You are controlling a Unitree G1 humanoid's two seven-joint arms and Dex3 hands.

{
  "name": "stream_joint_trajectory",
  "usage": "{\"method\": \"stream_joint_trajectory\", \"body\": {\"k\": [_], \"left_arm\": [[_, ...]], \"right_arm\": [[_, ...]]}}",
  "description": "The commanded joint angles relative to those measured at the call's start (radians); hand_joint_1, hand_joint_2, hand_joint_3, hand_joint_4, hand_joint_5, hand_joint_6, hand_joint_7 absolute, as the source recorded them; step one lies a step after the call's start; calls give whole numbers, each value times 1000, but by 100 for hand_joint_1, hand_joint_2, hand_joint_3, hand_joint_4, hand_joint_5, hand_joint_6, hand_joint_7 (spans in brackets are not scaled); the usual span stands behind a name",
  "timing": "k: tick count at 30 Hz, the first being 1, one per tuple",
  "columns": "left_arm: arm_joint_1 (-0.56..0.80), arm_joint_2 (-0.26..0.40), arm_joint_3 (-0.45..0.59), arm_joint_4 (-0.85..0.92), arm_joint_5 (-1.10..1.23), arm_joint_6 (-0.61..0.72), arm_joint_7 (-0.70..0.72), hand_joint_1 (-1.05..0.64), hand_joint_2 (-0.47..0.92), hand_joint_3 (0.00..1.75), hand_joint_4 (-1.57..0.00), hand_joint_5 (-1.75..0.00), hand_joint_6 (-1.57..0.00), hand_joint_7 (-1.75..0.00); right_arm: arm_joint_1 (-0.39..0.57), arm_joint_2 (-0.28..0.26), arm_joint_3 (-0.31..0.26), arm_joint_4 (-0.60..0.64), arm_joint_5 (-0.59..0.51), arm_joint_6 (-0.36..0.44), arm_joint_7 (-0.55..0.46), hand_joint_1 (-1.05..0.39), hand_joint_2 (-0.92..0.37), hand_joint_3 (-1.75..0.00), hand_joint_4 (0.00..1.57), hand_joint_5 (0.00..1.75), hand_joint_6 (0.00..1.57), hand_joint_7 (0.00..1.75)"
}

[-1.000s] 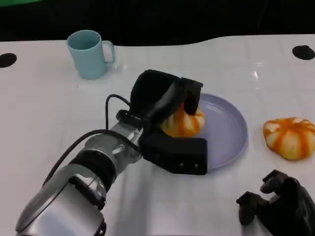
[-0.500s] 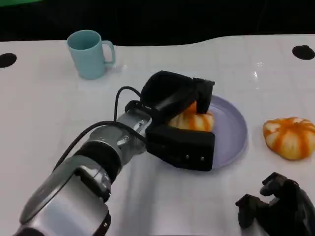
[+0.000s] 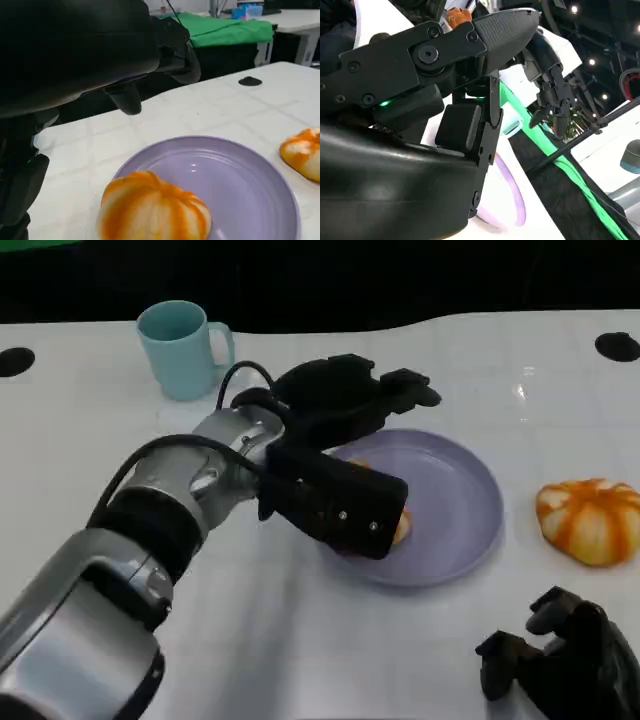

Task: Grasp the bread from the table and place it into the plate.

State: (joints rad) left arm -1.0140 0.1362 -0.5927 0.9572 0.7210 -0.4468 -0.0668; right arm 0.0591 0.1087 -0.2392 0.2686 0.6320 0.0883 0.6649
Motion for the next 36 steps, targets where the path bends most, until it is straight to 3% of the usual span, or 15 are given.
{"method": "stream_joint_trajectory", "body": {"k": [1,9,18,19,20,22,27,28,29,30,32,33,35,36], "left_arm": [[66,47,15,-121,-24,34,-76,-104,92,31,-1,-76,0,-36],[156,103,38,-294,-44,71,-137,-101,92,31,-7,-63,-1,-31],[172,106,48,-330,-41,91,-158,-101,92,31,-8,-60,-2,-29],[243,149,87,-391,-83,30,-129,-101,92,31,-9,-59,-2,-29],[298,182,117,-440,-115,-16,-109,-95,92,28,-21,-62,-13,-27],[402,216,177,-516,-187,-84,-83,-89,92,26,-32,-64,-24,-24],[570,163,290,-554,-443,-173,-98,-73,92,22,-59,-67,-58,-25],[605,145,309,-558,-521,-190,-122,-68,92,21,-61,-87,-65,-31],[631,131,323,-561,-581,-204,-143,-64,92,21,-62,-132,-68,-46],[647,122,332,-564,-620,-213,-160,-62,92,22,-64,-153,-65,-59],[683,102,348,-576,-702,-215,-203,-61,92,22,-66,-169,-64,-71],[709,89,358,-583,-762,-218,-236,-64,92,26,-81,-172,-58,-99],[750,71,375,-595,-848,-220,-289,-65,92,31,-79,-174,-49,-137],[775,67,384,-609,-874,-208,-306,-65,92,32,-74,-174,-47,-144]], "right_arm": [[3,0,-5,0,11,6,-6,-83,-89,-1,142,97,144,55],[12,-1,-3,-9,16,6,6,-82,-90,-1,140,99,144,54],[13,-1,-3,-9,16,6,6,-83,-90,0,139,100,142,58],[24,-1,-2,-14,11,-9,13,-83,-90,0,139,100,141,58],[33,-2,-1,-18,6,-19,18,-82,-91,-1,138,103,140,61],[48,0,0,-31,5,-23,18,-82,-91,-1,137,106,138,64],[49,-2,6,-42,2,-24,12,-84,-92,-1,136,108,137,67],[49,0,6,-43,2,-24,9,-84,-91,-1,136,108,136,67],[51,2,6,-48,2,-21,3,-85,-91,0,137,108,136,68],[53,4,7,-51,2,-19,-2,-85,-91,0,137,108,136,68],[56,5,7,-60,7,-10,-8,-85,-91,0,137,108,137,68],[58,4,7,-64,10,-5,-8,-84,-91,0,136,108,136,68],[61,3,6,-71,14,1,-8,-83,-91,0,135,107,135,68],[62,3,5,-73,19,8,-8,-83,-91,0,135,107,135,69]]}}
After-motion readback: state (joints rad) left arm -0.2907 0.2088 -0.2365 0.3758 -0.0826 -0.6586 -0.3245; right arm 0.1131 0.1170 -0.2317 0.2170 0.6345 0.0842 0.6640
